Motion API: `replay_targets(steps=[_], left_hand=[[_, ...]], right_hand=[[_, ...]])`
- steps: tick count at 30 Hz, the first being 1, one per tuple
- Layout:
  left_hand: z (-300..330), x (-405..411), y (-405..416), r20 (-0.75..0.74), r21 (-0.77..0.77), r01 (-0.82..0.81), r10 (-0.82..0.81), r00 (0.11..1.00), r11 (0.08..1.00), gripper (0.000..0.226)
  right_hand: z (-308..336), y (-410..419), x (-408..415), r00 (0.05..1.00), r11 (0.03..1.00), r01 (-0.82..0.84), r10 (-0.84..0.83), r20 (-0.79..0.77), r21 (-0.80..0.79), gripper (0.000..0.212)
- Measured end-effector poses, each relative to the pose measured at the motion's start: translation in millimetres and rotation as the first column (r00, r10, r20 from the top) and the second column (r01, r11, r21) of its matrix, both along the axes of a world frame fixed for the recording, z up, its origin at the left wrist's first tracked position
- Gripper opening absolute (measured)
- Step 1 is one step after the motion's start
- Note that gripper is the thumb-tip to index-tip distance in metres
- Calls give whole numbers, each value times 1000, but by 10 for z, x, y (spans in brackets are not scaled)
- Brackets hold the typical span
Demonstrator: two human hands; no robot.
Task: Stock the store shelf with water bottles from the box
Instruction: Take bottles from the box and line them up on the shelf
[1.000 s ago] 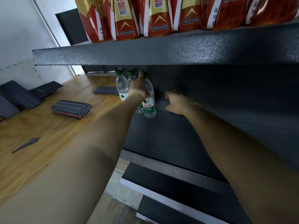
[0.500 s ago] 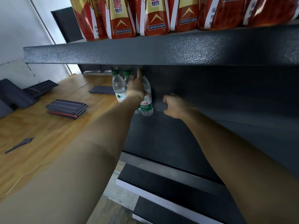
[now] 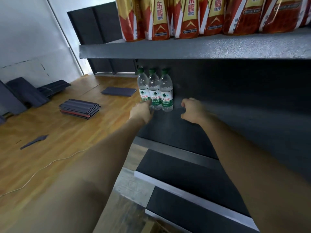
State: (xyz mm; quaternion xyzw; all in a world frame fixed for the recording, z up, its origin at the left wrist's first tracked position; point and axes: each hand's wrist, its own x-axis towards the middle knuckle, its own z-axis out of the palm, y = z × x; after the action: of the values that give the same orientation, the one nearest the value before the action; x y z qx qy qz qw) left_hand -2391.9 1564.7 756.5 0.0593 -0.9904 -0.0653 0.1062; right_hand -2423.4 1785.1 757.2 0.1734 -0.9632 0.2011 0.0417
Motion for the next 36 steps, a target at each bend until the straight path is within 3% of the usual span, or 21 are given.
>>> replay_targets(steps=[8,15,26,32,36], left_hand=[[-204,972,-309,163,-103,140,-122,979,985,33],[-913,1539,-388,219,8,265,-260,941,964,39],[-2524,2337,-225,529,85,335,-327,783,938,24],[-3846,2709,-124,662,167,252,-298,688,953,33],[-4598,2979,-78,748,173,198,-260,610,965,33]], right_hand=[[-260,-427,1064,994,1000,20,-21,110,13,39],[-880,-714,1855,970,996,43,-61,237,78,41],[-2462,-651,2752,844,976,99,-184,504,192,41],[-3534,-537,3091,767,989,65,-135,627,133,21],[-4278,-424,3345,699,994,55,-106,707,95,20]])
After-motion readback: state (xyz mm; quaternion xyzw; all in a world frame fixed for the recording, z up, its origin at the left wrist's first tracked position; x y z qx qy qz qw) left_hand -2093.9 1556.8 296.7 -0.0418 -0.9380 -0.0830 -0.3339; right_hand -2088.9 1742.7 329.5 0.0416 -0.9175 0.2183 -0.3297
